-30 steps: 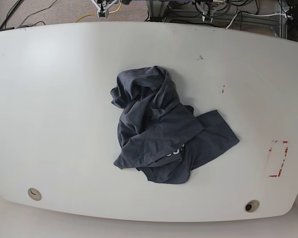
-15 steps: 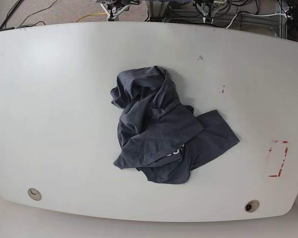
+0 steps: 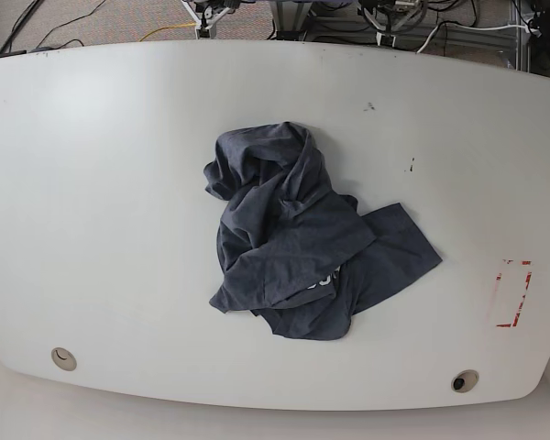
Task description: Layout the t-shirt on the table in an organized manner, then fold the t-shirt properly
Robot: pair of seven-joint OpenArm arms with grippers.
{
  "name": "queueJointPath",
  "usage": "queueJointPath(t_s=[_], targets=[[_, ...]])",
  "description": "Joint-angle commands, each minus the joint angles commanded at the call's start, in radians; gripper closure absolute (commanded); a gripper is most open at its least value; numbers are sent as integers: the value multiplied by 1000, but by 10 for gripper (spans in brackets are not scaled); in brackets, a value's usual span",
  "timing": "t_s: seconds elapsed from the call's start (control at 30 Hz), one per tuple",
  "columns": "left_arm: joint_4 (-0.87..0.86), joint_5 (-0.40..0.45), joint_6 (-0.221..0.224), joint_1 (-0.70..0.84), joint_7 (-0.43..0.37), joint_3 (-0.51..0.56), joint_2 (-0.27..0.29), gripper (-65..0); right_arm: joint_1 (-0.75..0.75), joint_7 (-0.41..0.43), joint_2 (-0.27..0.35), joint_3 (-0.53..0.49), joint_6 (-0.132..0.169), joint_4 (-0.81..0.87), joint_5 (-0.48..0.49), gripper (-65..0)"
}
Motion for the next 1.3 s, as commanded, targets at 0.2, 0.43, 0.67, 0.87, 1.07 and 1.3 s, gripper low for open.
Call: queueJointPath(t_s=[0.2, 0.43, 0.67, 0.87, 1.07, 1.3], targets=[[6, -2, 0, 25, -3, 0, 0, -242, -23, 23, 0, 0, 2, 6, 0, -97], [9, -6, 0, 40, -5, -3, 0, -242, -61, 98, 0, 0, -2, 6, 0, -97], [186, -6, 0, 140, -5, -5, 0, -242, -121, 120, 3, 0, -2, 78, 0, -95], [359, -6, 0, 242, -2, -5, 2, -242, -222, 115, 3, 0, -2, 265, 0, -95], [500, -6, 0, 334, -2, -5, 2, -240, -305, 115, 3, 0, -2, 394, 0, -95], [655, -6, 0, 443, -2, -5, 2, -240, -417, 114, 3, 0, -2, 554, 0, -95]])
